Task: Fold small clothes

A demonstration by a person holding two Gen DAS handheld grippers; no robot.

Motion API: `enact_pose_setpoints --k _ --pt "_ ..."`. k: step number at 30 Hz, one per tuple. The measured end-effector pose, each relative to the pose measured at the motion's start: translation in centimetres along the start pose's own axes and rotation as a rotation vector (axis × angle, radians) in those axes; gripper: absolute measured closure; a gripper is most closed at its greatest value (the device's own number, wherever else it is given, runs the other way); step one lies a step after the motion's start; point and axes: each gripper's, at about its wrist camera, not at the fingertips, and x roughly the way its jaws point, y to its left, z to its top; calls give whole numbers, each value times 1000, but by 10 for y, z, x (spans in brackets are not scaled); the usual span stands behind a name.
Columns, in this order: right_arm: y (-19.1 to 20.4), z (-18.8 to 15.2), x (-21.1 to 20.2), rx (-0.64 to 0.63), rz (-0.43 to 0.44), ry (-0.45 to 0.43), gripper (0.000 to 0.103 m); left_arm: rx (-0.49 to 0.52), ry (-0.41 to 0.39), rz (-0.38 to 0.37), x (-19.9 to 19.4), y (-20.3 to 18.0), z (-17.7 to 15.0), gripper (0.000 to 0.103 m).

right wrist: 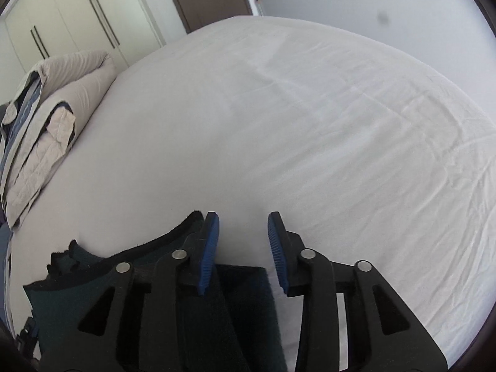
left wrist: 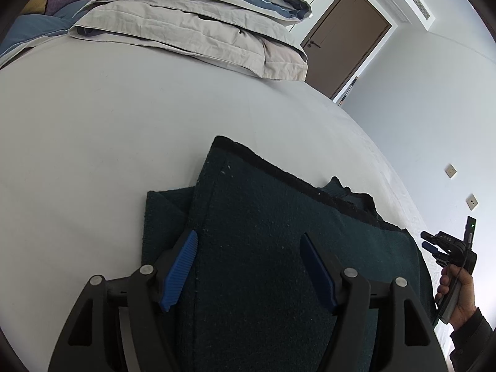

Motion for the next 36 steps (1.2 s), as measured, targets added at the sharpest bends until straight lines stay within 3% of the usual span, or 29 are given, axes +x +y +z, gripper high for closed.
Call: enact_pose_setpoints --k 5,8,11,14,16,20,22,24,25,27,31,36 --pt "3 -24 -45 -84 134 10 67 2 2 -2 0 0 1 30" --pt "25 -55 -51 -199 186 72 67 -24 10 -21 -2 3 4 30" --pt "25 -92 -30 -214 155 202 67 -81 23 -49 -10 10 8 30" --pt "14 -108 -40 -227 159 143 69 -122 28 -9 -29 14 5 30" --pt "11 -105 -56 -208 139 124 68 -125 21 -28 -47 17 -1 30" --pt "11 -112 -112 -239 233 16 68 -79 -30 -13 -85 12 -20 30" --pt "13 -124 -112 -266 244 52 61 -26 2 12 -88 4 -33 30" --pt "2 -140 -87 -251 201 195 53 19 59 63 -80 3 -48 30" --pt "-4 -146 -78 -232 205 226 53 17 94 79 -73 7 -56 32" --pt "-12 -149 -94 -212 214 167 54 12 86 85 -73 15 -64 39" --pt "-16 -148 -132 -186 240 103 53 -41 84 75 -87 22 -62 39" --pt "-14 -155 -167 -186 342 112 53 -102 98 49 -96 32 -61 38"
